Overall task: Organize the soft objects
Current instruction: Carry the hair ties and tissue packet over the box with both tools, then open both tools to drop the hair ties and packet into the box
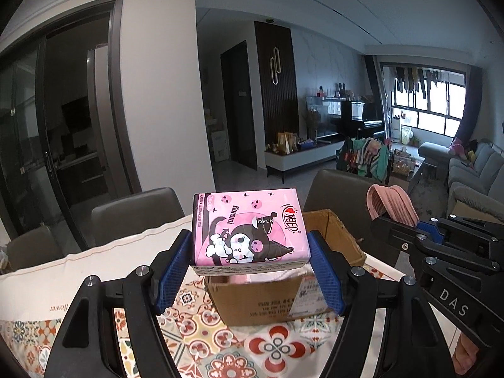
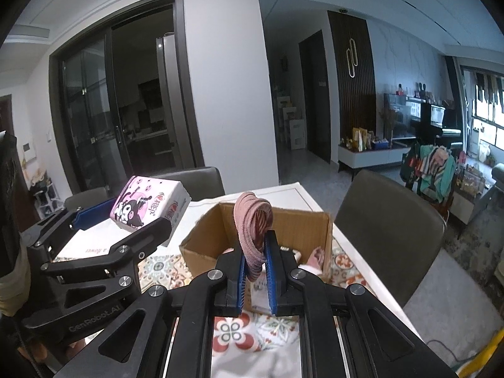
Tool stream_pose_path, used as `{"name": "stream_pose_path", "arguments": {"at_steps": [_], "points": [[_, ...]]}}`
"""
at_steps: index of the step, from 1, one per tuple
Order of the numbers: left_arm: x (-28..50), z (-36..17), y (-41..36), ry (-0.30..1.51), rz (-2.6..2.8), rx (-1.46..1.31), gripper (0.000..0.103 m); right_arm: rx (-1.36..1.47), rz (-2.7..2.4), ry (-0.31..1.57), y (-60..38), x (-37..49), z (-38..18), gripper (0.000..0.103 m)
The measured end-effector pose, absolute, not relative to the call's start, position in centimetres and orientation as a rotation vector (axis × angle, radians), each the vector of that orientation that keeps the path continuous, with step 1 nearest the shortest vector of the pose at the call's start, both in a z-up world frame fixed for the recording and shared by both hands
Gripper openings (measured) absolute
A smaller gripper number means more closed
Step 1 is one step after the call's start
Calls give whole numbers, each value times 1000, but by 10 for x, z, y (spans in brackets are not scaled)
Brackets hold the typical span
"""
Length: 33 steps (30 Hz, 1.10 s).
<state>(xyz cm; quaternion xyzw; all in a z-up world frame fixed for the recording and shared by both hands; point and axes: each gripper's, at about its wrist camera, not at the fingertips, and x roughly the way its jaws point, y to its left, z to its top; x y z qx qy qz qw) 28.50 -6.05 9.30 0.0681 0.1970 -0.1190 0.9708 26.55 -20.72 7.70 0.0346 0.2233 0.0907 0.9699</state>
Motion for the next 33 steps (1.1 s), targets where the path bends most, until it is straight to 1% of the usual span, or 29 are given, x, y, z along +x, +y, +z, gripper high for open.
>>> {"name": "stream_pose_path", "arguments": {"at_steps": [8, 13, 25, 33], "points": [[315, 82, -66, 409, -251, 134, 73, 57, 166, 447, -210, 290, 78, 12], [341, 66, -65, 448, -265, 124, 73, 60, 156, 472, -211, 313, 71, 12], [394, 32, -77, 554, -283, 164, 73, 56, 146, 599, -214, 372, 33, 12], [413, 10, -87, 642, -316, 198, 73, 72, 138, 686, -221, 397, 12, 13]]}}
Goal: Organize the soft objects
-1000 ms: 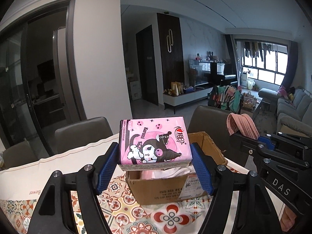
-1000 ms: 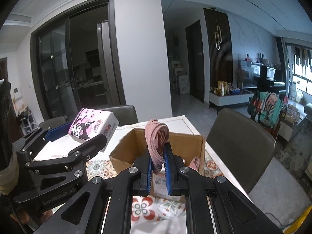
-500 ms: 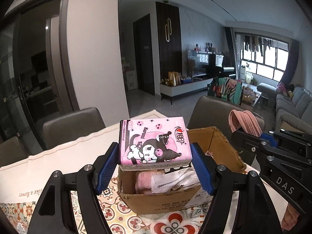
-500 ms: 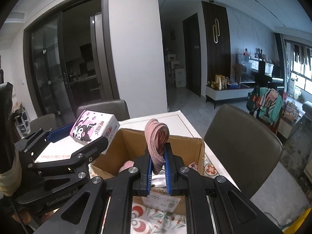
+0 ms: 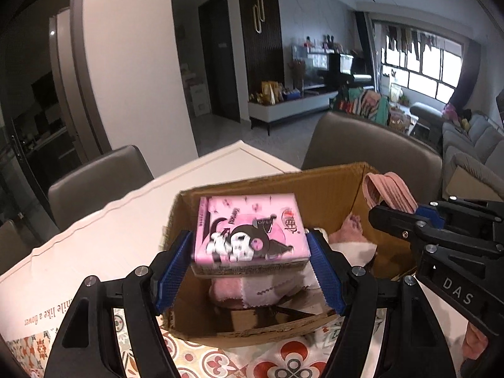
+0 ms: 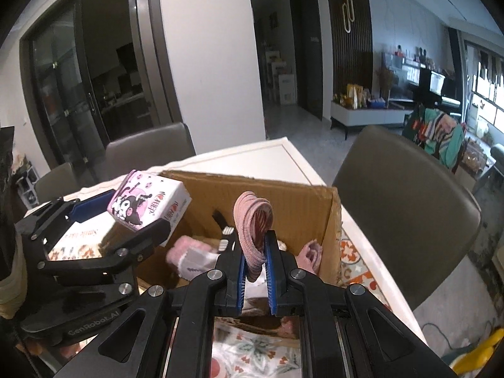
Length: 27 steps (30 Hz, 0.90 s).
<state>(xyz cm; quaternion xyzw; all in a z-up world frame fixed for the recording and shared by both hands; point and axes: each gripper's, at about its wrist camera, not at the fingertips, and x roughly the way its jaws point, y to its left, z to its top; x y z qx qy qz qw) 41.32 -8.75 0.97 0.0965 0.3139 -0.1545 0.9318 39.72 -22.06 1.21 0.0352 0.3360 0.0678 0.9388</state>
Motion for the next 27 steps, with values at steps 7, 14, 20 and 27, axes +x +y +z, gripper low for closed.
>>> {"name": "stream_pose_path", "arguments": {"at_steps": [7, 14, 20, 27], "points": [[412, 8, -87, 632, -296, 210, 81, 69, 133, 721, -224, 402, 6, 29], [411, 10, -81, 624, -254, 201, 83, 59, 128, 719, -221, 400, 7, 32], [396, 15, -75, 605, -241, 195, 83, 57, 122, 704, -217, 394, 10, 32], [369, 35, -70, 568, -224, 178, 85, 61, 103, 667, -215, 370, 21, 32]]}}
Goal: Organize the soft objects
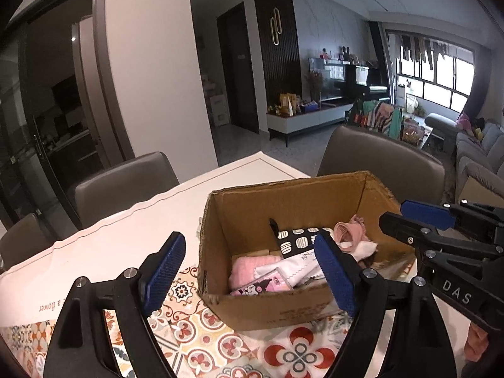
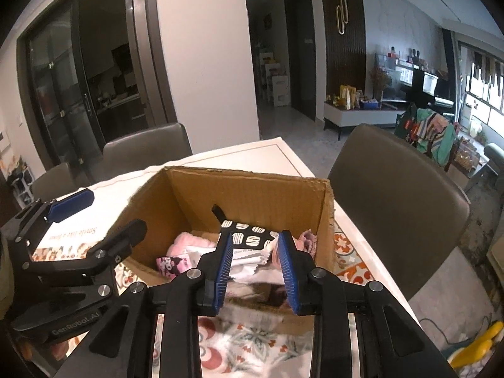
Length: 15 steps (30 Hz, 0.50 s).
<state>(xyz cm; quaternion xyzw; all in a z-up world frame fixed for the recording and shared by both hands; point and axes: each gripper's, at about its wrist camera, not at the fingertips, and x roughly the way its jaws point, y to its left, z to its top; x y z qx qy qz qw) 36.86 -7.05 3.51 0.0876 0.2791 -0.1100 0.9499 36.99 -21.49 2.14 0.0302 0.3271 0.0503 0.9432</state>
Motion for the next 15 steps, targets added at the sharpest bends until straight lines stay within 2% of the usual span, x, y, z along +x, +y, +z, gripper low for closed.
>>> {"name": "stream_pose_path", "arguments": {"at_steps": [6, 11, 15], "points": [[337, 55, -63, 521, -204, 151, 88, 59, 93, 624, -210, 339, 38, 32], [308, 69, -56, 480, -182, 137, 93, 61, 75, 591, -207, 310, 51, 32], [281, 78, -50, 452, -166, 130, 96, 64, 59, 564, -205, 286, 58, 42]]}}
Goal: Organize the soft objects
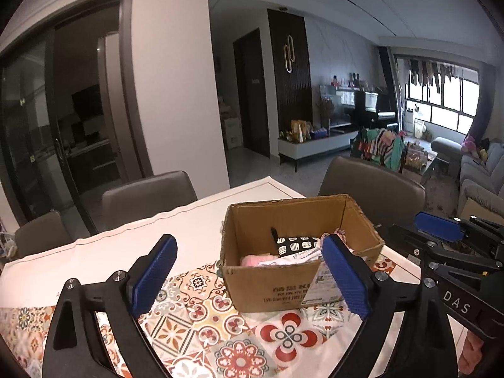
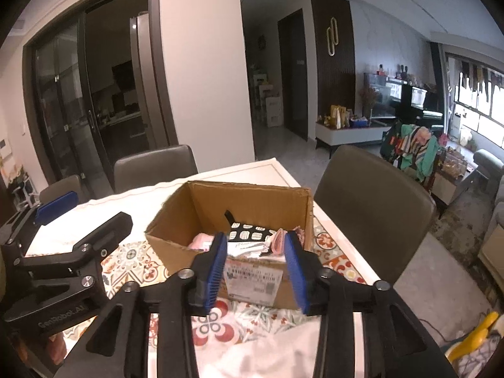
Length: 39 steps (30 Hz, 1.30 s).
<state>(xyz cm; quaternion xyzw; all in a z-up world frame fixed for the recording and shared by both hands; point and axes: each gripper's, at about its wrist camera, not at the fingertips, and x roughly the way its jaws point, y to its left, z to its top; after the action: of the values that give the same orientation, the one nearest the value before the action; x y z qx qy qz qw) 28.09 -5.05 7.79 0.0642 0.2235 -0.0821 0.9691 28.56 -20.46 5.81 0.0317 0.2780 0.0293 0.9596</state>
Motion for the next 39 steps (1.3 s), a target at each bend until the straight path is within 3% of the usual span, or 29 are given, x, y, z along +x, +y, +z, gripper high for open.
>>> {"name": "stream_pose_path", "arguments": {"at_steps": [6, 15, 39], "points": [[234, 87, -45, 415, -154, 111, 100, 66, 28, 513, -203, 243, 71, 53], [174, 92, -41, 378, -149, 96, 103, 62, -2, 477, -203, 181, 81, 63], [88, 62, -34, 404, -151, 72, 103, 76, -33, 478, -207, 85, 51, 68]]}}
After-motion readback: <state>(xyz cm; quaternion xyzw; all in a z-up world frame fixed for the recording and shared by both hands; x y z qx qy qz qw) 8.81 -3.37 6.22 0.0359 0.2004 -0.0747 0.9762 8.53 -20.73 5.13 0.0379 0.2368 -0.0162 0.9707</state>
